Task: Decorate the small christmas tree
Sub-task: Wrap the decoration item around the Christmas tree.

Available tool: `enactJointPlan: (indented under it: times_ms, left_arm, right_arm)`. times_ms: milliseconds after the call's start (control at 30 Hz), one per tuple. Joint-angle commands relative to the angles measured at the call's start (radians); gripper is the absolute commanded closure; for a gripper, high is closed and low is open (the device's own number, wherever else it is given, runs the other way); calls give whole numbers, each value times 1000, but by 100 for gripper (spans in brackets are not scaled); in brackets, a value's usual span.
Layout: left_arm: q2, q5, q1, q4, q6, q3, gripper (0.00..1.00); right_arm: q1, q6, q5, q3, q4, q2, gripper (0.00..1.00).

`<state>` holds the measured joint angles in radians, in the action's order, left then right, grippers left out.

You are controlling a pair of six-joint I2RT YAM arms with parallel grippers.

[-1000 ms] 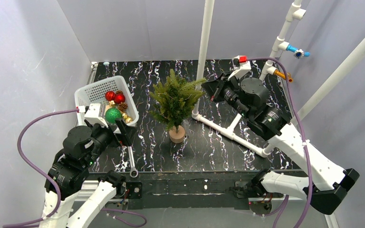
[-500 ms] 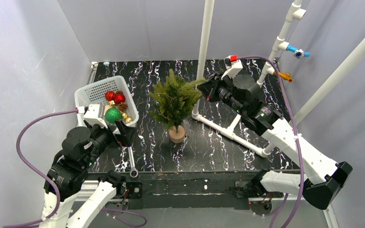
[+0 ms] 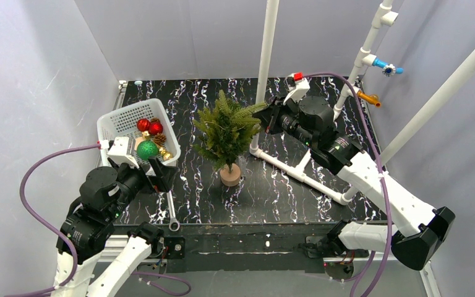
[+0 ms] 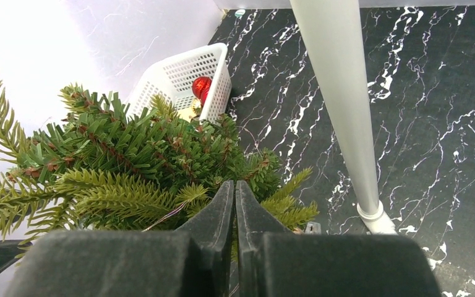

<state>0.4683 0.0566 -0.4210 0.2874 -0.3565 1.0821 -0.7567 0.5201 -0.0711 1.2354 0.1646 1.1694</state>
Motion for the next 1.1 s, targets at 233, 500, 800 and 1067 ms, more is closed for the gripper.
enactJointPlan:
  times_ms: [233, 500, 800, 1067]
  left_arm:
    - [5, 5, -2, -33, -1, 7, 1]
    - [10, -5, -2, -38, -16, 7, 1]
    - [20, -10, -2, -42, -16, 6, 1]
    - [-31, 28, -2, 188, 71, 11, 1]
  right_arm:
    - [2, -8, -94, 9, 42, -140, 65]
    - [2, -13, -140, 37, 127, -171, 47]
    - [2, -18, -201, 9, 308, -310, 40]
    - [1, 124, -154, -184, 464, -458, 39]
